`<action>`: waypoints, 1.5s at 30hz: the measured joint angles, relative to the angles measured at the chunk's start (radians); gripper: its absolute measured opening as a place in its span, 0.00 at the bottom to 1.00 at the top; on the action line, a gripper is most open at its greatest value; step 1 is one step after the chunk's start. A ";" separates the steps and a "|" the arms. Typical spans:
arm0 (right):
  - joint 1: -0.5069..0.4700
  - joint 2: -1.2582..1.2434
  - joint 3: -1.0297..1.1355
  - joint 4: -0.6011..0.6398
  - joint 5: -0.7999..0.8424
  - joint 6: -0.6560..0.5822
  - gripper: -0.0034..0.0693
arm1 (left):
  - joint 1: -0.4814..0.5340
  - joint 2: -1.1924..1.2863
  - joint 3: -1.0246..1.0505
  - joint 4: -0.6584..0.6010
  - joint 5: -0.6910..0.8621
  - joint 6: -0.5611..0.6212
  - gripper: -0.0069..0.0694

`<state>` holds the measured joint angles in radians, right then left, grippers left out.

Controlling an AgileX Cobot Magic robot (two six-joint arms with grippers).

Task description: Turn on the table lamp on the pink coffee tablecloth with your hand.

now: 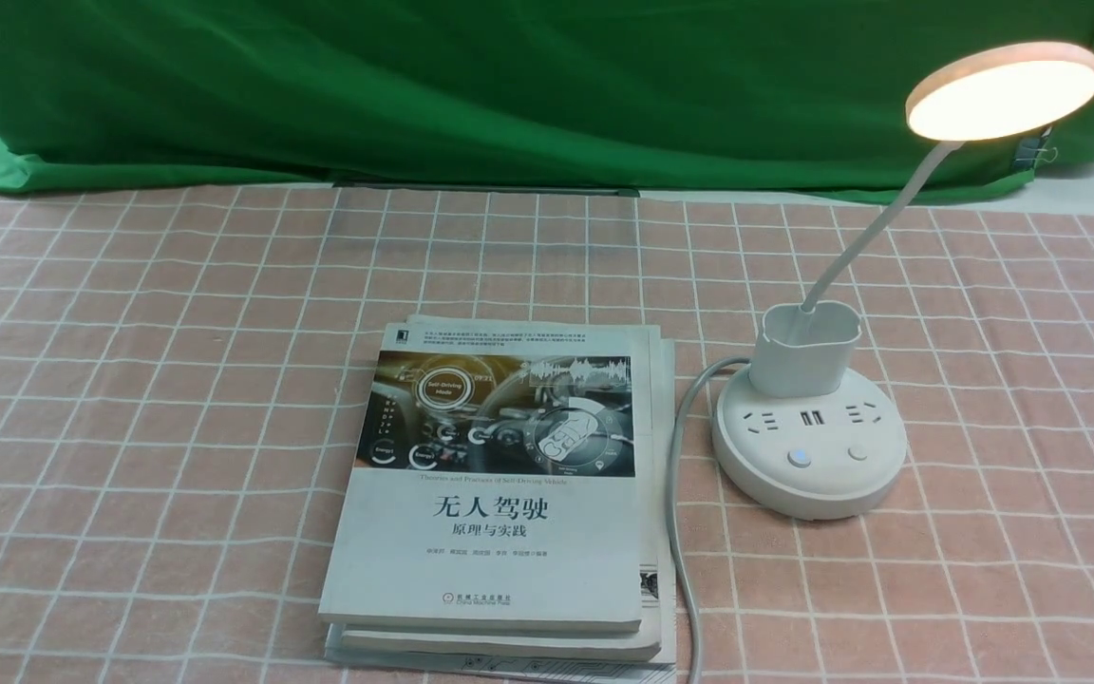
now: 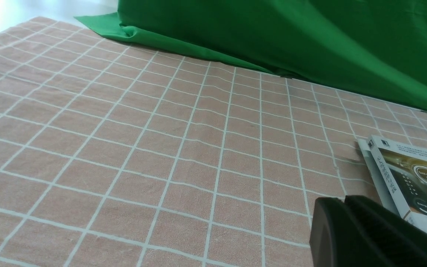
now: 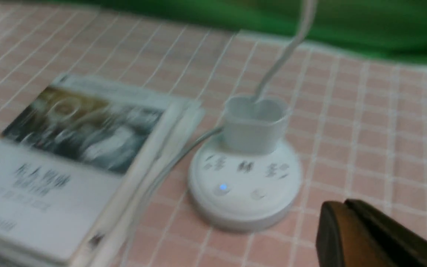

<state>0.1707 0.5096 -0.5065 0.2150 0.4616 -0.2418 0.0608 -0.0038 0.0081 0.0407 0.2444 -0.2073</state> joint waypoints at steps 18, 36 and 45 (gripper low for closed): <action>-0.129 -0.508 0.514 -0.125 -0.217 0.056 0.08 | 0.000 0.000 0.000 0.000 -0.001 0.001 0.12; -0.129 -0.508 0.514 -0.128 -0.211 0.090 0.14 | 0.000 0.000 0.000 0.000 -0.001 0.000 0.12; -0.129 -0.508 0.514 -0.128 -0.211 0.090 0.18 | 0.000 0.000 0.000 0.000 -0.001 0.000 0.12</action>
<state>0.0413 0.0018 0.0074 0.0874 0.2503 -0.1514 0.0608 -0.0038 0.0081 0.0407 0.2434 -0.2068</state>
